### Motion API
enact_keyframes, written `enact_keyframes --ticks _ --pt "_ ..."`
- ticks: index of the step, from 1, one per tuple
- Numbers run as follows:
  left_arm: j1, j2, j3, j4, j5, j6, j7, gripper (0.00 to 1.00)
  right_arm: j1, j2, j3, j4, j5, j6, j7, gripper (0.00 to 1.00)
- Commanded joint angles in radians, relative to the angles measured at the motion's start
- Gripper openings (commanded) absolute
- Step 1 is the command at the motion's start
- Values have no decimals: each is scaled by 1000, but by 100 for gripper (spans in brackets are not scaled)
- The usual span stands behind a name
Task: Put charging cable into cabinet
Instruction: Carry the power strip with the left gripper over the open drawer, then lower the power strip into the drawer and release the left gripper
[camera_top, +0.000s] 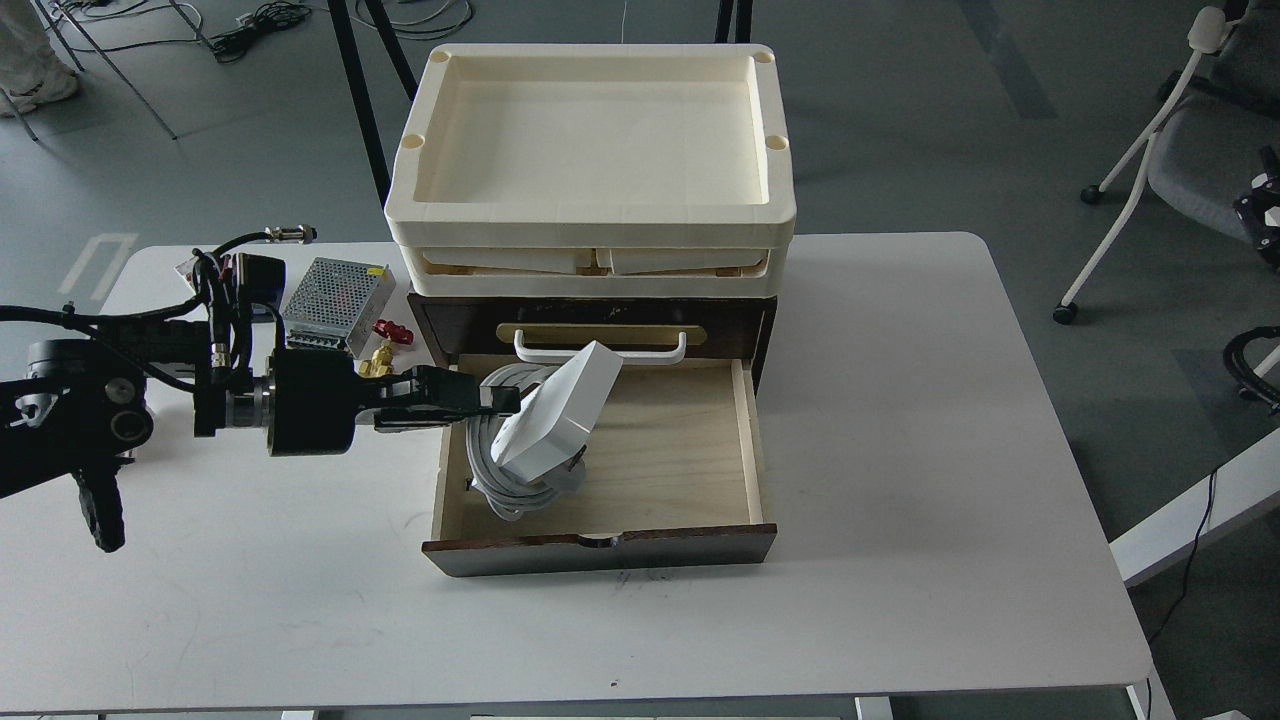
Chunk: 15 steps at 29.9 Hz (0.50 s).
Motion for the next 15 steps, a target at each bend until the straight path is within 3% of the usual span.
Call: enact_keyframes --ticks 1,15 --pt "24 -39 -1 79 5 1 0 0 0 0 1 -2 0 0 0 100" --pt "59 -83 -6 131 -23 31 0 0 -6 -15 3 -3 0 0 0 100"
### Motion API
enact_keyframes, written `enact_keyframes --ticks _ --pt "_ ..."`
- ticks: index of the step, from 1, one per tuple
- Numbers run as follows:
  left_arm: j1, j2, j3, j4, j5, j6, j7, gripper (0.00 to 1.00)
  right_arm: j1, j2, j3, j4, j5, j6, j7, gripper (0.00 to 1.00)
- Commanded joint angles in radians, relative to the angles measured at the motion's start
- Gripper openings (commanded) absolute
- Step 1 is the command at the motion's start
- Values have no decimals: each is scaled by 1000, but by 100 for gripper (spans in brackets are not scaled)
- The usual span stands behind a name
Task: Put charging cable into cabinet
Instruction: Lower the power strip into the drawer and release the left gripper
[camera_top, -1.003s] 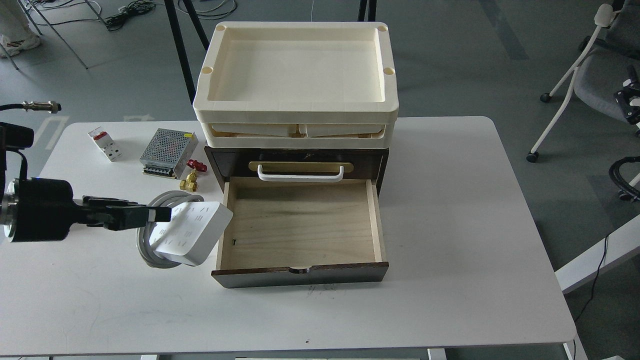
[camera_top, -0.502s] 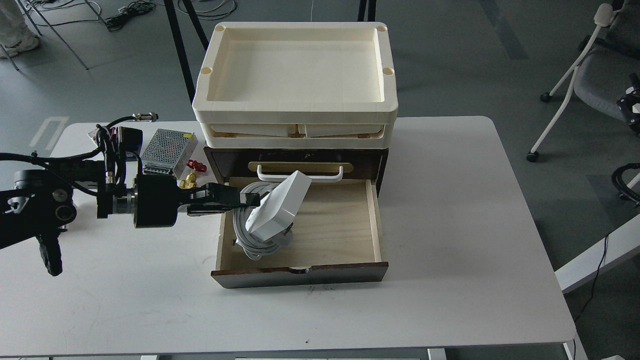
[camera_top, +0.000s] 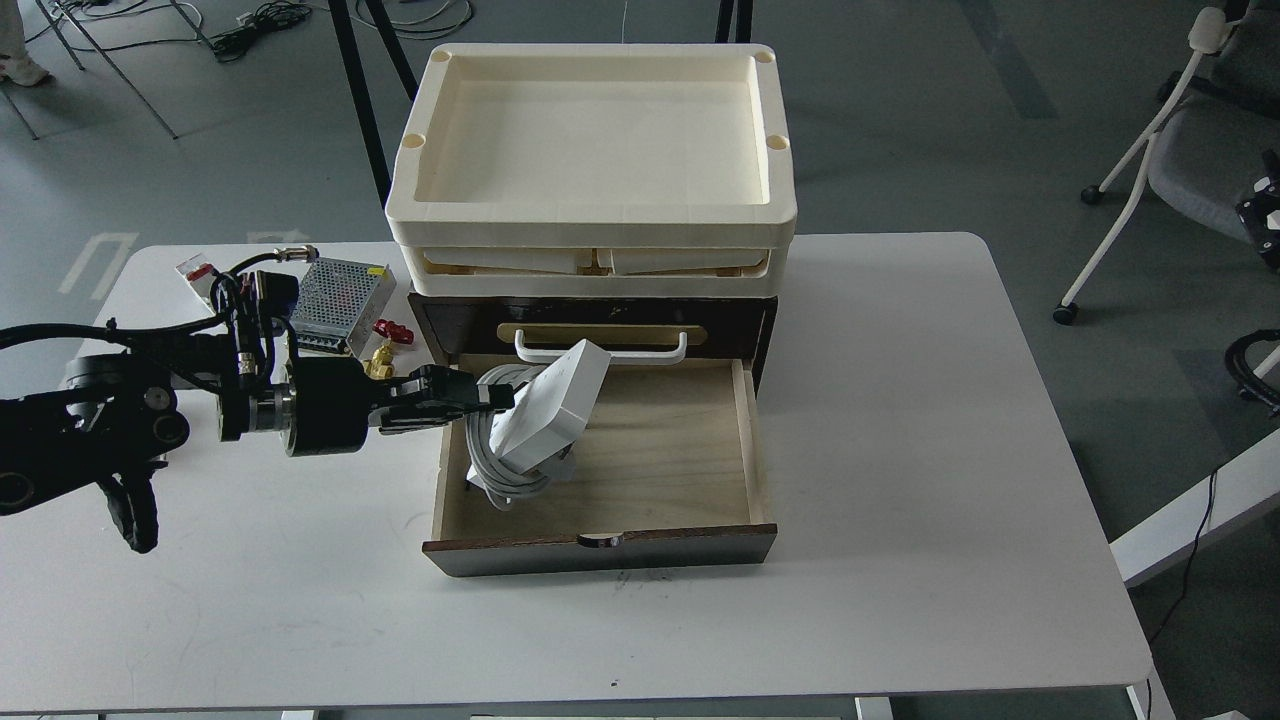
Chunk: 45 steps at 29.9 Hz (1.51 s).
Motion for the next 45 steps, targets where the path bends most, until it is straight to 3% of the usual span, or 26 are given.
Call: enact_keyframes --ticks 1,10,22,25,27,28,29,36,40,45 --pt "21 -2 -5 2 -3 27 0 0 -1 -13 1 -1 0 0 0 100" --pt "51 -21 -16 39 -20 59 0 11 -5 -15 1 -4 0 0 0 100" --pt "104 -59 -17 77 -14 83 0 16 -15 -16 1 -15 0 0 0 100" --pt "105 -60 -18 77 -13 85 0 24 -15 -16 1 -15 0 0 0 100" --pt "105 -67 -18 77 -13 85 0 42 -16 -16 1 -15 0 0 0 100" --pt "105 -67 -16 77 -13 85 0 57 -16 -16 1 -15 0 0 0 100" --pt "105 -65 -17 77 -13 85 0 65 -16 -16 1 -15 0 0 0 100" --pt "104 -56 -19 77 -22 74 0 72 -18 -16 1 -15 2 0 0 100" --pt "108 10 -74 72 -77 68 0 76 -19 -18 1 -15 2 0 0 100" --pt "176 117 -197 98 -372 -46 0 84 -18 -22 36 -4 2 0 0 100"
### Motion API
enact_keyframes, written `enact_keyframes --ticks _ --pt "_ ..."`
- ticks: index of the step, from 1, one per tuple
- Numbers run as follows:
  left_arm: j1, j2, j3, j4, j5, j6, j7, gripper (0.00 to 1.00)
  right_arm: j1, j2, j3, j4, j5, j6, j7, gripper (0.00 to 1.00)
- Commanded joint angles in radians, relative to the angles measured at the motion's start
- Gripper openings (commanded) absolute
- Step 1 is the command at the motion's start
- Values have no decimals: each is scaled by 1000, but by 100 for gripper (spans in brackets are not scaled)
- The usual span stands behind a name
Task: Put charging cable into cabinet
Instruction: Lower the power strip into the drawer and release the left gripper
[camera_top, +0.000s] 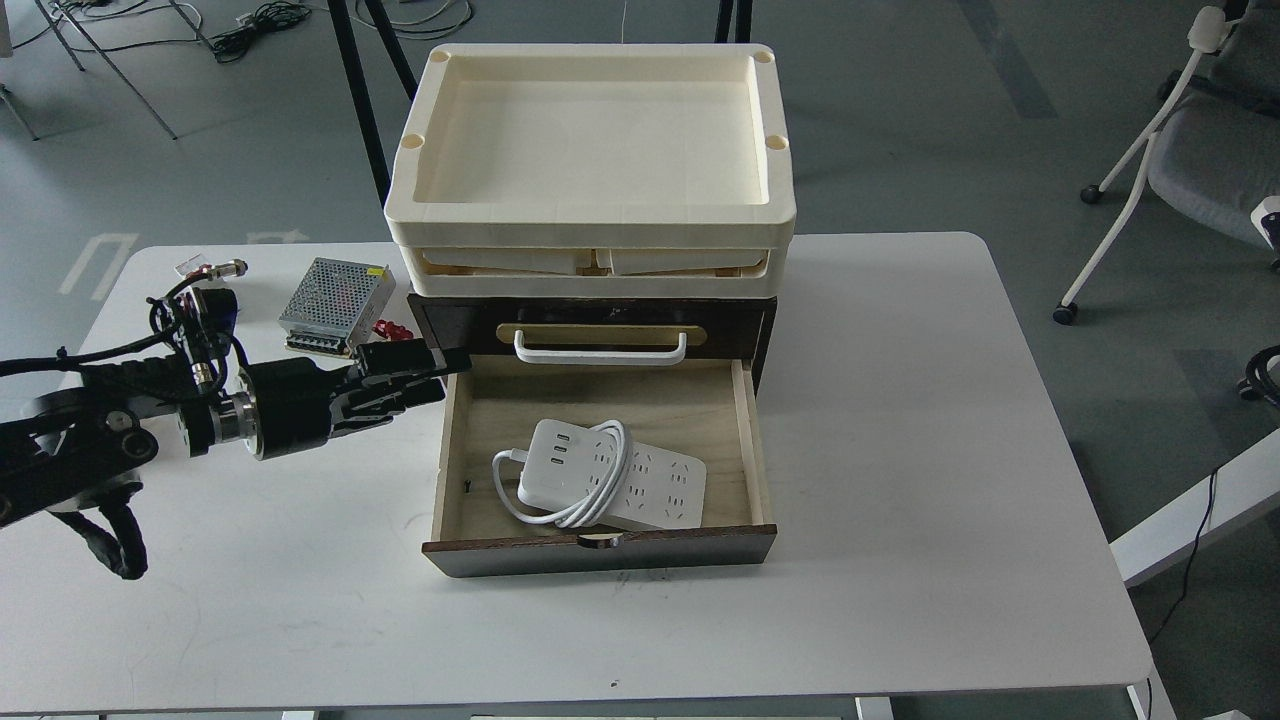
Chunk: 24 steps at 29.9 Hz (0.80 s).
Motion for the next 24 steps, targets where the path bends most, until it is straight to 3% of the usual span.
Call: enact_keyframes --ticks 1,5,12,24 --pt "48 75 -88 54 -202 -69 0 86 3 1 40 11 0 0 -2 100" --pt "65 63 -131 278 -260 -69 0 88 9 -1 72 107 3 0 -2 100" --pt "62 -94 -287 688 -593 -69 0 91 -1 -2 88 293 -12 0 -2 100" --pt "5 -103 -338 705 -612 -69 0 97 -11 10 103 293 -14 0 3 100"
